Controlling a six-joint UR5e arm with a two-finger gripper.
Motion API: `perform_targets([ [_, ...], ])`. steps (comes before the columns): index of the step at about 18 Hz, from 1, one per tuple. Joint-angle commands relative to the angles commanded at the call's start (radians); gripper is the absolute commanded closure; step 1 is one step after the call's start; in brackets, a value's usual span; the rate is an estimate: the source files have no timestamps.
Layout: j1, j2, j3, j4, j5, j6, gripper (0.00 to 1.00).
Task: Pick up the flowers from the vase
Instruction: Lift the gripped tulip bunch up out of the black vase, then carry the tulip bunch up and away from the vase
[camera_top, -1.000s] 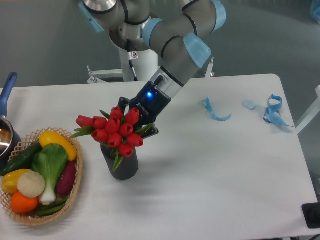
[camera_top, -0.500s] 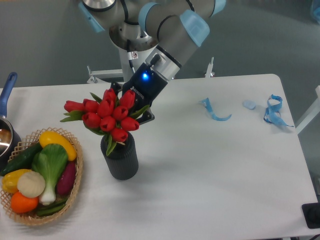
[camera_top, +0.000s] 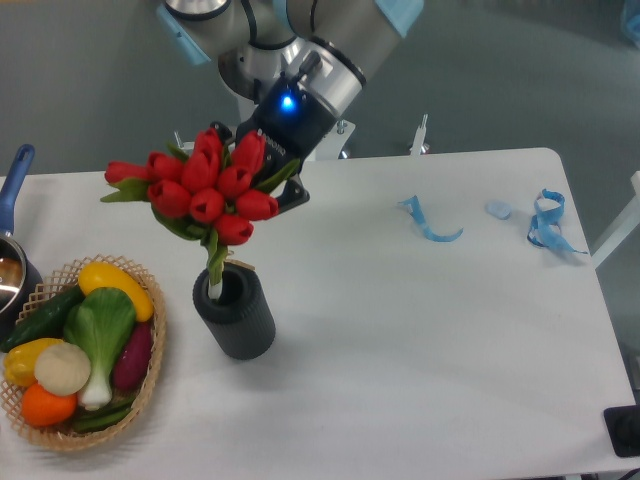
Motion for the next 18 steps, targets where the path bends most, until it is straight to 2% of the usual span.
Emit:
perform_targets([
  [4,0.024,0.009,0.006,-0.002,0.006,-0.011,0.67],
  [10,0.201,0.009,0.025,0.002,0.006,-0.006,0.67],
  [13,0.279,-0.046,0.066,0.006,0.008,0.014,0.67],
  [15,0.305,-0.089,0.084,0.006,0.011,0.096,0.67],
  [18,0.35,-0.139,0.077,0.006,0.018,0.245,0.67],
])
